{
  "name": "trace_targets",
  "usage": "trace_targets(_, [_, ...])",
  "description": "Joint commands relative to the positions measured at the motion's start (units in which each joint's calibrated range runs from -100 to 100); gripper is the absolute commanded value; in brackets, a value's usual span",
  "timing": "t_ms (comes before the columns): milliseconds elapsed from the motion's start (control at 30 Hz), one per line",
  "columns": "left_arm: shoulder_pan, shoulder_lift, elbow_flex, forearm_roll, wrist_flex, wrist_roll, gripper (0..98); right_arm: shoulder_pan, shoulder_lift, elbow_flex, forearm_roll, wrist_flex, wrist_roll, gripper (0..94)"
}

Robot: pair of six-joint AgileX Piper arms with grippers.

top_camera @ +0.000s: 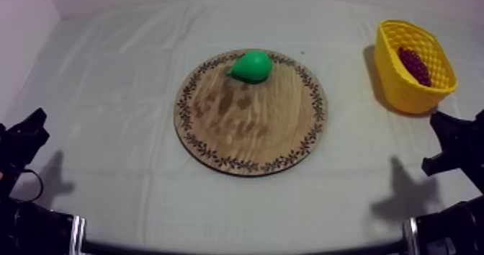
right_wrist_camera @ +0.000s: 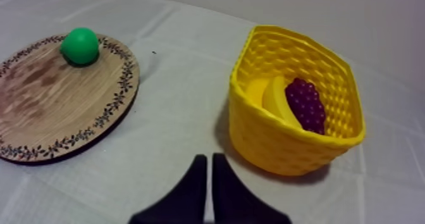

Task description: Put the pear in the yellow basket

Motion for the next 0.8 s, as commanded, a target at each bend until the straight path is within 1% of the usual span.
trace_targets(0, [0.0, 0.0, 0.0, -0.01, 0.0, 0.0, 0.1, 0.0, 0.0, 0.0, 0.0, 0.0, 0.0, 0.6])
trace_targets(467, [0.0, 0.0, 0.0, -0.01, 0.0, 0.0, 0.1, 0.0, 0.0, 0.0, 0.0, 0.0, 0.0, 0.7])
trace_targets(667, [0.0, 0.0, 0.0, -0.01, 0.0, 0.0, 0.1, 0.0, 0.0, 0.1, 0.0, 0.0, 2.1, 6.8])
trace_targets(767, [0.0, 0.0, 0.0, -0.01, 0.0, 0.0, 0.1, 0.0, 0.0, 0.1, 0.0, 0.0, 2.9, 7.9])
